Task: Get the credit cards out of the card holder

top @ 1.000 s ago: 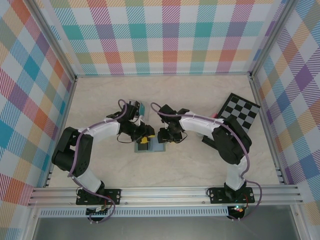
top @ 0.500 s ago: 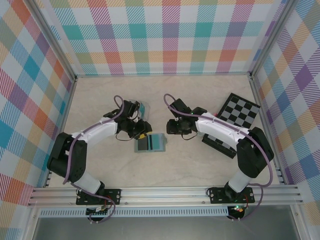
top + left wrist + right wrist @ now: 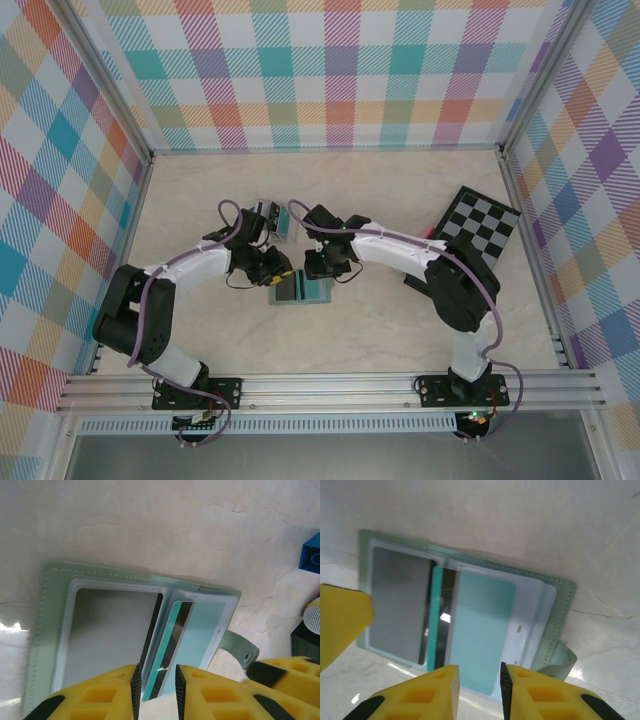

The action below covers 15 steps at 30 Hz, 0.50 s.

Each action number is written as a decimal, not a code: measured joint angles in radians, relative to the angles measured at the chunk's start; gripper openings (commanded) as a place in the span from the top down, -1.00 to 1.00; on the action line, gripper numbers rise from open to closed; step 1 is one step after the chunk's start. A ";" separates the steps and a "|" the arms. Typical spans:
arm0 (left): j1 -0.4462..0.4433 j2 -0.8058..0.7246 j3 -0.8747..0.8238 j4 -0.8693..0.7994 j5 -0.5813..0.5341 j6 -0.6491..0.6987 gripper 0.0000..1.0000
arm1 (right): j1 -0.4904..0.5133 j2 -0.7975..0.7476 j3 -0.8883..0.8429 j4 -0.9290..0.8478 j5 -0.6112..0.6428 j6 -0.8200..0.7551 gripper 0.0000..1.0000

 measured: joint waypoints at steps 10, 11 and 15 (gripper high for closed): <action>0.000 0.075 0.000 0.072 0.089 -0.007 0.53 | -0.004 0.098 0.082 -0.072 0.012 0.020 0.46; 0.000 0.081 0.000 0.076 0.095 -0.007 0.51 | -0.004 0.105 0.084 -0.077 0.012 0.024 0.46; 0.000 0.105 0.000 0.077 0.109 -0.006 0.48 | -0.006 0.127 0.093 -0.086 0.011 0.028 0.46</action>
